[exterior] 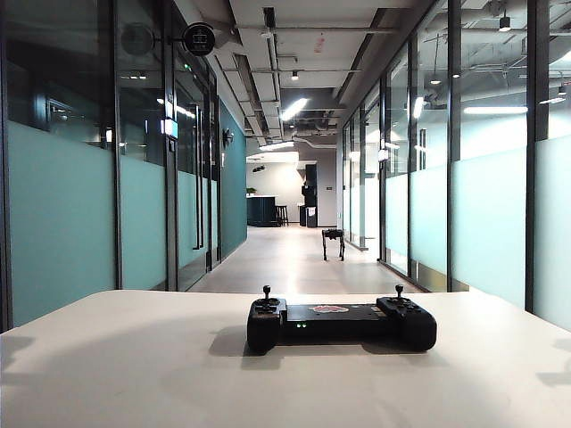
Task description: Push the left joystick on the remote control sitting on the white table backward to make the robot dog back up in a straight line until it returns close to you.
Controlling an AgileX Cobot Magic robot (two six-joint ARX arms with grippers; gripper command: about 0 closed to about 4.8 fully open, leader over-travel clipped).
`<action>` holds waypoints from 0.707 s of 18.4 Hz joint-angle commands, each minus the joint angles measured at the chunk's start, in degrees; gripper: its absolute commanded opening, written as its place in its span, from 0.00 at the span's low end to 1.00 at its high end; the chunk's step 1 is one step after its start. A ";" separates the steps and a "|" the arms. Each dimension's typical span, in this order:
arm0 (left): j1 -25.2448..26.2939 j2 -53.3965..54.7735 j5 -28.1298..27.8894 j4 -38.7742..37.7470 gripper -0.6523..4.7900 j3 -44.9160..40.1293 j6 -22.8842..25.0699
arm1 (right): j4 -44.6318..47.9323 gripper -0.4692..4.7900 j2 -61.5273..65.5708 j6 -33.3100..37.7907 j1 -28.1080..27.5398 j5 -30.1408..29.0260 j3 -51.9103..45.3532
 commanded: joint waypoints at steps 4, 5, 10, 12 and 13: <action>0.04 0.02 -0.17 1.18 0.11 0.15 0.02 | 1.29 0.09 -0.17 0.22 0.02 -0.04 -0.31; 0.04 0.02 -0.17 1.36 0.11 0.15 0.02 | 1.36 0.09 -0.17 0.22 0.02 -0.04 -0.28; 0.04 0.04 -0.55 2.21 0.11 1.79 -0.46 | 1.29 0.09 -0.02 0.15 0.02 -0.02 2.43; 0.04 0.15 -1.95 2.45 0.11 3.32 -0.44 | 1.31 0.09 0.83 -0.04 0.04 -0.07 3.93; 0.04 0.55 -2.80 2.47 0.11 4.04 -0.44 | 1.33 0.09 1.33 -0.04 0.13 -0.07 4.50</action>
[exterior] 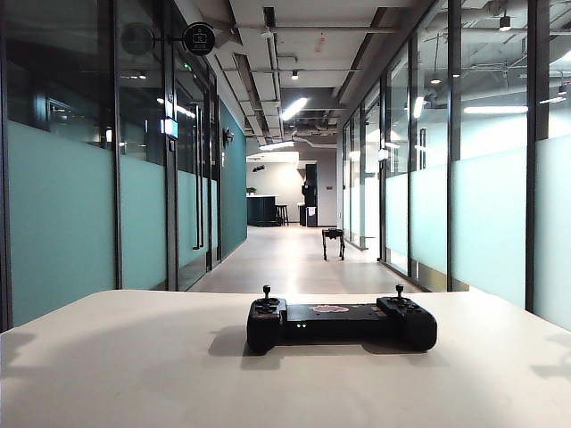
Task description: Push the left joystick on the remote control sitting on the white table backward to make the robot dog back up in a straight line until it returns close to you.
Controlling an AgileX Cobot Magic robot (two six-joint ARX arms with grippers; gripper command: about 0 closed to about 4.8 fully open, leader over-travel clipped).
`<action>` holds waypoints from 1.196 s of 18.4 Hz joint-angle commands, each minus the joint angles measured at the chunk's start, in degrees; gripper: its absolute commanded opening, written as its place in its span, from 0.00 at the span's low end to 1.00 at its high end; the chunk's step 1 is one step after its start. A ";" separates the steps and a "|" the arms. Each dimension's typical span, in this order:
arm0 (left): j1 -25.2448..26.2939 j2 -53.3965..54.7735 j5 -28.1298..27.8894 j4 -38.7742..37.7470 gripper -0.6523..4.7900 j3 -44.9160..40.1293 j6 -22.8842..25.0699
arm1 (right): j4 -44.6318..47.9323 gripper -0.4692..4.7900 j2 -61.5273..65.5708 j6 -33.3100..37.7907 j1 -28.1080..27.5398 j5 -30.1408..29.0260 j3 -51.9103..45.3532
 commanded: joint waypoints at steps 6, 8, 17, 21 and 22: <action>0.04 13.90 -1.81 10.16 0.11 7.63 -0.20 | 4.98 0.09 9.92 -1.73 0.31 -2.58 6.49; 0.02 20.04 -1.18 13.42 0.11 9.79 -0.20 | 6.62 0.09 14.38 -1.73 0.33 -4.22 8.22; -0.68 48.98 4.92 24.57 0.11 19.30 -3.67 | 23.17 0.09 36.65 -1.73 6.40 -4.92 12.20; -1.25 57.83 8.85 24.96 0.11 23.47 -3.67 | 28.52 0.09 46.01 -1.70 11.80 -2.27 12.20; -1.27 60.08 9.97 24.94 0.11 24.65 -3.67 | 29.59 0.09 48.33 -1.68 12.61 -2.38 12.20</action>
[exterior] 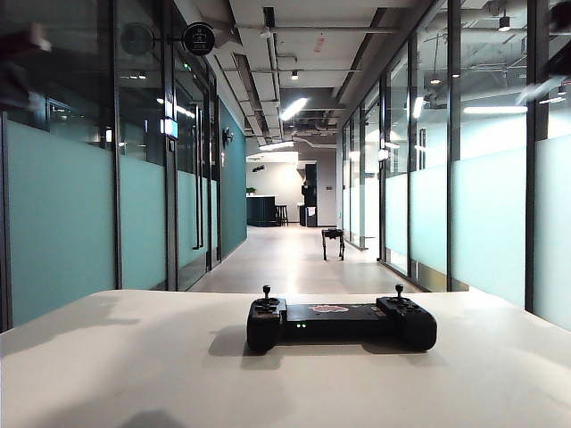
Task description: Push the left joystick on the remote control sitting on the white table backward to make the robot dog back up in a straight line until it returns close to you.
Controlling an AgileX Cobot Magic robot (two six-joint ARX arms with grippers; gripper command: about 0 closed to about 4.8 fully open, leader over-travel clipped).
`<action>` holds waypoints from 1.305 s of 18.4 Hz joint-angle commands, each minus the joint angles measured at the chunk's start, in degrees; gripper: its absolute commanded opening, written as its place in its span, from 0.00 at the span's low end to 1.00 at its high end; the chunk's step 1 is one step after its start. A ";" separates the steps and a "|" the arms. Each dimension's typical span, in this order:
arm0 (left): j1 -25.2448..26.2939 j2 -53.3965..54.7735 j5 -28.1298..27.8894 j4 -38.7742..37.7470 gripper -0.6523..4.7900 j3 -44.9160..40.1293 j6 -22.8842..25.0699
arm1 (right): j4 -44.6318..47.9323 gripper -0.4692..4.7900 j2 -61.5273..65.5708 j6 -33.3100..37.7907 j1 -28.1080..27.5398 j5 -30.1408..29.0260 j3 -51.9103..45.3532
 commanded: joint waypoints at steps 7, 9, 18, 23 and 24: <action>-4.63 18.97 5.79 1.09 0.11 10.73 -0.07 | 14.12 0.09 22.38 0.37 3.78 1.20 0.44; -6.75 23.21 6.32 1.07 0.11 13.46 0.15 | 14.95 0.09 27.50 0.59 3.82 1.14 1.55; -9.70 37.00 12.15 3.21 0.11 19.26 0.31 | 15.34 0.22 48.37 1.25 3.89 -1.29 10.91; -9.70 38.07 12.17 4.07 0.11 19.50 0.31 | 15.28 0.68 60.08 2.14 3.98 -3.15 17.59; -9.70 38.07 12.15 4.11 0.11 19.50 0.31 | 15.30 0.69 61.33 2.16 4.15 -3.15 18.34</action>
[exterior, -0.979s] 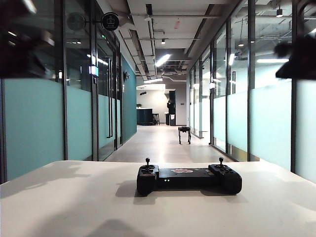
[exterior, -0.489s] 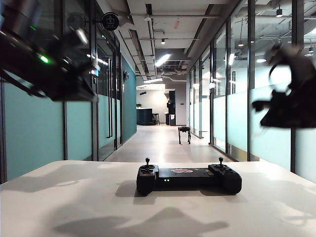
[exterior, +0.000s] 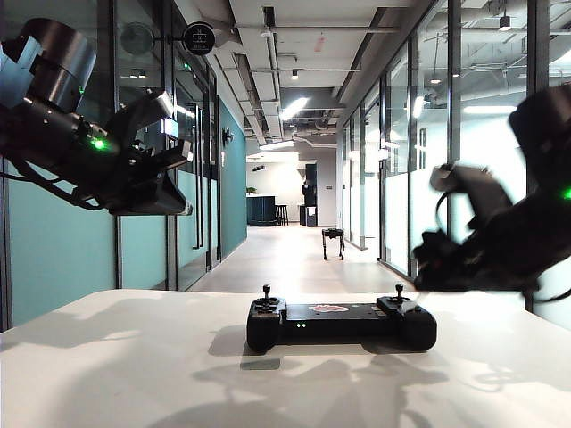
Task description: Push the left joystick on the remote control sitting on the white table backward to make the robot dog back up in a straight line until it returns close to you.
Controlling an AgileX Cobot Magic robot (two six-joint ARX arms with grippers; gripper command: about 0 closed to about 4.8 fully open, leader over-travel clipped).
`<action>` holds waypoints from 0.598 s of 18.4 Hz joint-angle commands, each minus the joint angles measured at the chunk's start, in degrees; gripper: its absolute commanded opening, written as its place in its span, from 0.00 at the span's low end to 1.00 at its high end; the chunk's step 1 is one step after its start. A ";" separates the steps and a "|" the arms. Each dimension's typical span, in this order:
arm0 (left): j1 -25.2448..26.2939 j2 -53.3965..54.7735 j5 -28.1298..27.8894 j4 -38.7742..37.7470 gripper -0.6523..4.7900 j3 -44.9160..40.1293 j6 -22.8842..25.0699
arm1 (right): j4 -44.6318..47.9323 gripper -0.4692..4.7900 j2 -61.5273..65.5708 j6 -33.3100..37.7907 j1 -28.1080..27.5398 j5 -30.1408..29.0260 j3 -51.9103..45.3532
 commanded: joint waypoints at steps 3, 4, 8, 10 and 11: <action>-0.13 -0.15 1.49 1.25 0.11 0.39 0.22 | 0.90 0.73 5.27 2.03 0.37 -0.44 3.65; -0.13 -0.15 1.49 1.25 0.11 0.39 0.22 | 0.81 0.76 5.68 2.01 0.37 -0.44 4.09; -0.13 -0.15 1.46 1.25 0.11 0.39 0.22 | -0.52 0.86 8.02 2.05 0.37 -0.46 7.06; -0.13 -0.15 1.46 1.25 0.11 0.39 0.20 | -2.05 0.85 8.92 2.03 0.37 -0.63 8.50; -0.13 -0.15 1.46 1.25 0.11 0.39 0.22 | -2.67 0.85 9.46 2.03 0.37 -0.96 9.33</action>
